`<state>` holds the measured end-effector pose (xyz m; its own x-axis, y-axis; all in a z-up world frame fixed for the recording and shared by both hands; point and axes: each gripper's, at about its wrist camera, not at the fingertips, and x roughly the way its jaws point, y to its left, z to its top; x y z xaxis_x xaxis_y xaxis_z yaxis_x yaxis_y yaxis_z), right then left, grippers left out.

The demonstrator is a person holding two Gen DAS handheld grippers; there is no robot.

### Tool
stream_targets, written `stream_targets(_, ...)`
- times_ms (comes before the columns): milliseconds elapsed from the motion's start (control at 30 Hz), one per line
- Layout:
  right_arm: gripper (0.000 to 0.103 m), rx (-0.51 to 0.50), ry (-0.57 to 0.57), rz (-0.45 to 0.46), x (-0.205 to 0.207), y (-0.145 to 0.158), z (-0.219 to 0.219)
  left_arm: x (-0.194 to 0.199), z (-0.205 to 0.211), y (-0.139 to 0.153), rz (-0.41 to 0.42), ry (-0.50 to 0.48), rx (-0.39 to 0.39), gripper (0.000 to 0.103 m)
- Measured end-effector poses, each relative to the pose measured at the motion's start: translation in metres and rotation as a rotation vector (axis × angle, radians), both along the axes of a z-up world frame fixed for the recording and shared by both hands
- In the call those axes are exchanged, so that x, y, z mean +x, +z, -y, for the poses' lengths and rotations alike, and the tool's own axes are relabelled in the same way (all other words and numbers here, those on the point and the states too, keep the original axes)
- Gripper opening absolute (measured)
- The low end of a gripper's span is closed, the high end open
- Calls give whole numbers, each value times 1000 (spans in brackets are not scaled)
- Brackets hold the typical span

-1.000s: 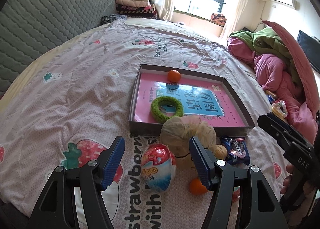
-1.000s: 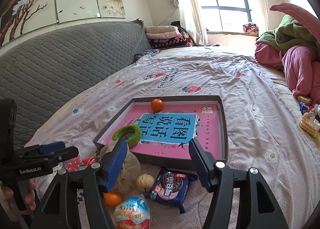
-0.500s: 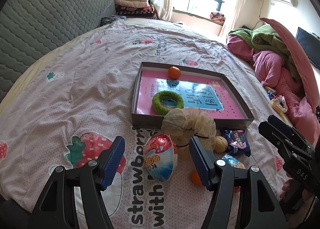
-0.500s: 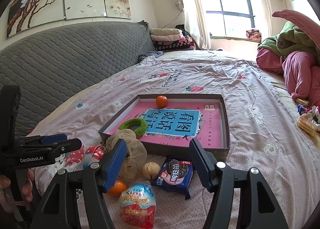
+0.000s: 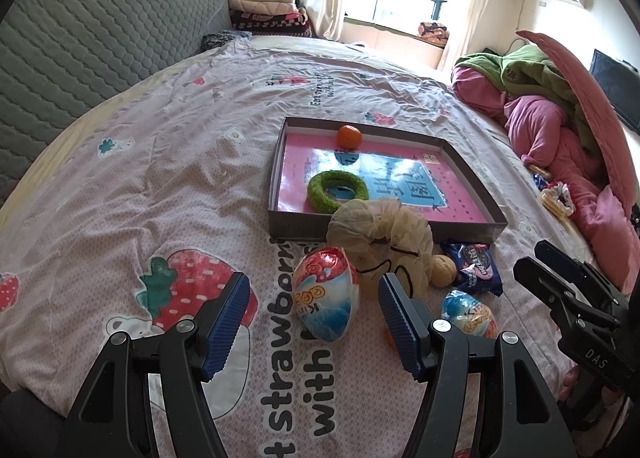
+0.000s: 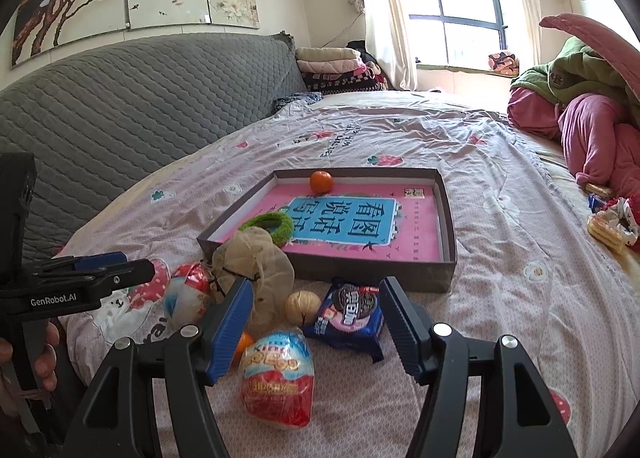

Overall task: Organize objects
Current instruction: 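Move both grippers toward the two foil-wrapped egg candies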

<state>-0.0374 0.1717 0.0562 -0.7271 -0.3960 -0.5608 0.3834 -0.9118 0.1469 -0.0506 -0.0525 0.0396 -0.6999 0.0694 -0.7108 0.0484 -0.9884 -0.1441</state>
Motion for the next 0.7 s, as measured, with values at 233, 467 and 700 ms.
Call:
stream_targets(233,65,18,3,10,8,-6,4,4,-2,-6,3,-14,-4,68)
stream_targets(467,65,23,6,26,16,-12,6,6,-7,-16,24,-35,-9,68)
stream_targets(700,65,39,13,45,21,-18,9,6,-11,-24,44,-49,-11,68)
